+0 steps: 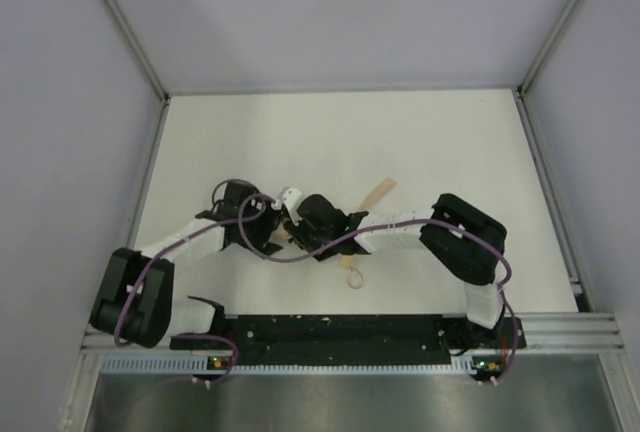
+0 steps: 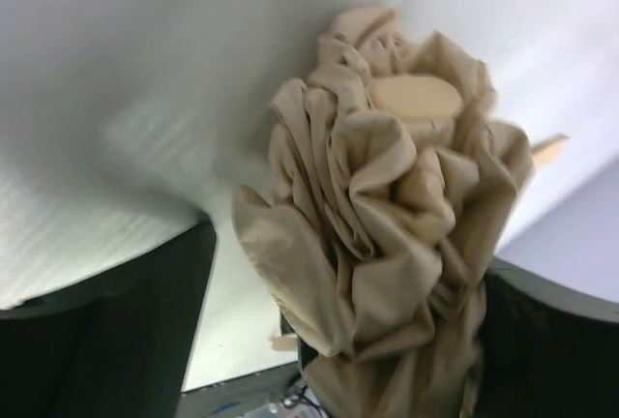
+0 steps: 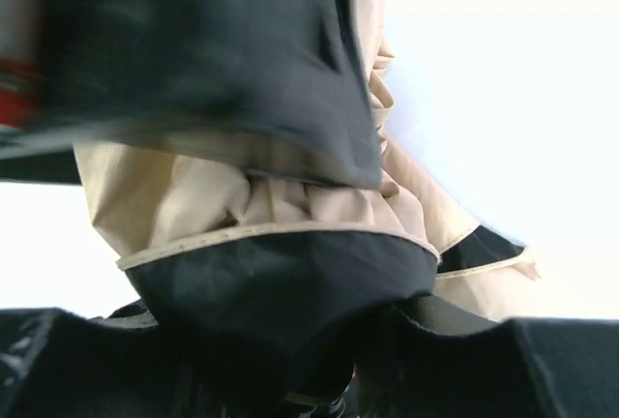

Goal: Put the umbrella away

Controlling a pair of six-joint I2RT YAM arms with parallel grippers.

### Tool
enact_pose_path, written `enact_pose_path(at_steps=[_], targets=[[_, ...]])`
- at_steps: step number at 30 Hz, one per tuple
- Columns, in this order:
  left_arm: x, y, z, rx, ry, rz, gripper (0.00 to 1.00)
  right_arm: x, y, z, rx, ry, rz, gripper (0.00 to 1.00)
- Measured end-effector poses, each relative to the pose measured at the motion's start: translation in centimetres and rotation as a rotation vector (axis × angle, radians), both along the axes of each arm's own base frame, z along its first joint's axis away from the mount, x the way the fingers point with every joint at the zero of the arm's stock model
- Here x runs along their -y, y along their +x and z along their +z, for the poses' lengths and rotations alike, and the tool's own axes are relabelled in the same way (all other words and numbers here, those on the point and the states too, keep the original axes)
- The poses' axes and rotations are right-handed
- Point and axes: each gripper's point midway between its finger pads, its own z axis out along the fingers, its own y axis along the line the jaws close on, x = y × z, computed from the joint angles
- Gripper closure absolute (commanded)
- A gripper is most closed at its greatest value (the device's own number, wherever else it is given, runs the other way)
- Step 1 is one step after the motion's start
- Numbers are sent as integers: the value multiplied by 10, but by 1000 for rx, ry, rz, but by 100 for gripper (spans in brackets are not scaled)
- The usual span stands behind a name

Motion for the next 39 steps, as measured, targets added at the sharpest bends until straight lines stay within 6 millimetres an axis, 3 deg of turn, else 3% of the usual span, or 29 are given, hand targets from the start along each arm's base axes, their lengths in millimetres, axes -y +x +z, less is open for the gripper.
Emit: enact_pose_path(at_steps=[8, 15, 17, 20, 24, 27, 28, 29, 31, 33, 35, 39], targets=[[-6, 8, 21, 271, -28, -23, 3, 4, 5, 7, -222, 174, 49, 100], [8, 20, 16, 395, -89, -77, 6, 9, -6, 16, -565, 351, 64, 100], [13, 25, 17, 429, -96, -99, 13, 6, -12, 16, -658, 383, 76, 100], [18, 30, 14, 459, -97, -134, 32, 3, -16, 18, -737, 408, 79, 100], [23, 34, 9, 477, -108, -156, 52, 7, -13, 22, -785, 429, 51, 100], [24, 36, 13, 505, -130, -134, 82, 8, -12, 22, -804, 427, 46, 100], [24, 37, 15, 515, -139, -121, 88, 8, -12, 22, -807, 423, 42, 96], [24, 38, 17, 523, -149, -109, 92, 8, -12, 23, -809, 416, 39, 78], [24, 40, 22, 539, -161, -93, 100, 8, -9, 25, -810, 394, 20, 63], [23, 42, 26, 555, -159, -83, 100, 8, -5, 29, -816, 368, -6, 45], [23, 44, 32, 578, -158, -83, 100, 10, -2, 36, -832, 333, -66, 39], [28, 42, 51, 648, -166, -129, 100, 29, -5, 62, -861, 292, -227, 36]])
